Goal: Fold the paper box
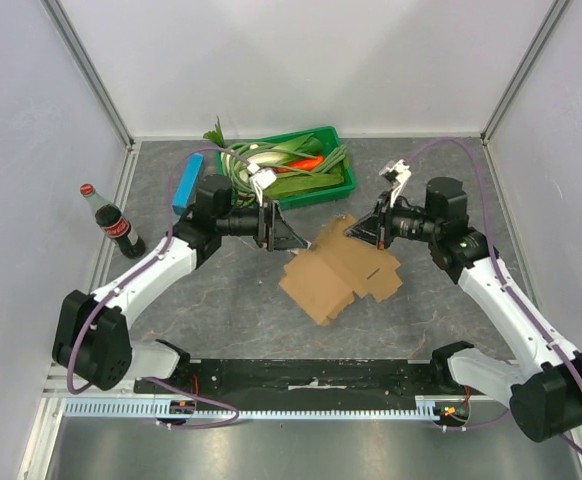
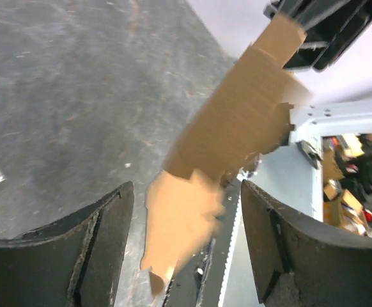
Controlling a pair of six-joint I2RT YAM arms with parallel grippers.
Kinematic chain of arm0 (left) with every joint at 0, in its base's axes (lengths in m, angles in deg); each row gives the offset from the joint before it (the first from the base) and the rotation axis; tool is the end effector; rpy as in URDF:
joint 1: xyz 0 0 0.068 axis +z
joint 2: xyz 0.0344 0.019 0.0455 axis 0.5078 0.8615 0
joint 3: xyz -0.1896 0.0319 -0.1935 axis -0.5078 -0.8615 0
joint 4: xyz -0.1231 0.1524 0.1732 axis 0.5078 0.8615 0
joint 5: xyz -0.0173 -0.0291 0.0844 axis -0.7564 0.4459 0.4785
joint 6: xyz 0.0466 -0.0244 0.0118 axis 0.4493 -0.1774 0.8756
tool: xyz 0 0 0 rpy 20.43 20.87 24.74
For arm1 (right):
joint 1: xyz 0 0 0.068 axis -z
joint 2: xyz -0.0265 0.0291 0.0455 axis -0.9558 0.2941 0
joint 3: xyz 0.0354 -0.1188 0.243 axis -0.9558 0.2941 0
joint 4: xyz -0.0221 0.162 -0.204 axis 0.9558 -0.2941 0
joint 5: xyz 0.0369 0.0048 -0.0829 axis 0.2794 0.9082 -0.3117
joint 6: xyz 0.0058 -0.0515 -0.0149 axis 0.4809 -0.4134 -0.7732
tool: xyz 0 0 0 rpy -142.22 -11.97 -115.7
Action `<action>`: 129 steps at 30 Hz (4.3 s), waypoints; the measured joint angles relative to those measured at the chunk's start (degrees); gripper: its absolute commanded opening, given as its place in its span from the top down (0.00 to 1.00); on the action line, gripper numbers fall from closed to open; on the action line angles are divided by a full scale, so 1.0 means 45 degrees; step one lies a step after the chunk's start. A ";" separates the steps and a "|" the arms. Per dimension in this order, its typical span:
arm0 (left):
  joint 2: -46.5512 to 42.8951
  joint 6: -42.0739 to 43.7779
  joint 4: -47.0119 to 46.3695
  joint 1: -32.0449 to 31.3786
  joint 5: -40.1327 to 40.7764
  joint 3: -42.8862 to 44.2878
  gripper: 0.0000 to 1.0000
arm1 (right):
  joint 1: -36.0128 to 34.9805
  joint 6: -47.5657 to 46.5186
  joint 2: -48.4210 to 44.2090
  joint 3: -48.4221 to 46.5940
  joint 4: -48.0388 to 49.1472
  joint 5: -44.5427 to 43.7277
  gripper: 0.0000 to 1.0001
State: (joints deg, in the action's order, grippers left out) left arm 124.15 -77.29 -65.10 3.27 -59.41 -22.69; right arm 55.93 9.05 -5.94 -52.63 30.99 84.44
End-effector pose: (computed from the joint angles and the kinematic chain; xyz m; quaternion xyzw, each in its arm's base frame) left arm 0.2511 -0.1622 0.2933 0.2661 0.7270 -0.5686 0.2781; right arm 0.2179 0.0945 0.3337 -0.2258 0.7443 0.4851 0.3997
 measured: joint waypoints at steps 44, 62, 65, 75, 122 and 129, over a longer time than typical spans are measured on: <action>0.2535 0.0559 -0.8272 -0.3371 0.8859 -0.5241 0.92 | -0.2161 -0.4459 0.3487 0.0000 -0.3196 -0.5625 0.68; 0.2535 0.0879 -1.0506 -0.3371 0.9175 -0.6261 0.92 | -0.2817 -0.4658 0.4167 0.0010 -0.2637 -0.6339 0.87; 0.2477 0.0903 -1.0389 -0.3366 0.9233 -0.6251 0.60 | -0.3065 -0.4648 0.4133 0.0185 -0.2341 -0.6543 1.00; -0.1394 0.0447 -0.8009 -0.3366 1.0550 -0.6518 0.59 | -0.5877 -0.5775 0.3235 0.0661 -0.1826 -1.1200 1.00; 0.1962 0.2302 -0.9355 -0.4833 1.2352 -0.5513 0.71 | -0.7286 -0.7208 0.3672 0.1161 -0.0442 -1.2721 1.00; 0.2317 0.2497 -0.9316 -0.4847 1.2784 -0.5144 0.68 | -0.7223 -0.7062 0.3633 0.1161 -0.0505 -1.2696 1.00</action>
State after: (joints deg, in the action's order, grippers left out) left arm 134.58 -66.05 -107.02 -18.54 -1.88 -45.84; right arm 23.42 -22.73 10.41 -47.41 28.71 27.31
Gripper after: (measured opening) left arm 0.310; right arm 0.007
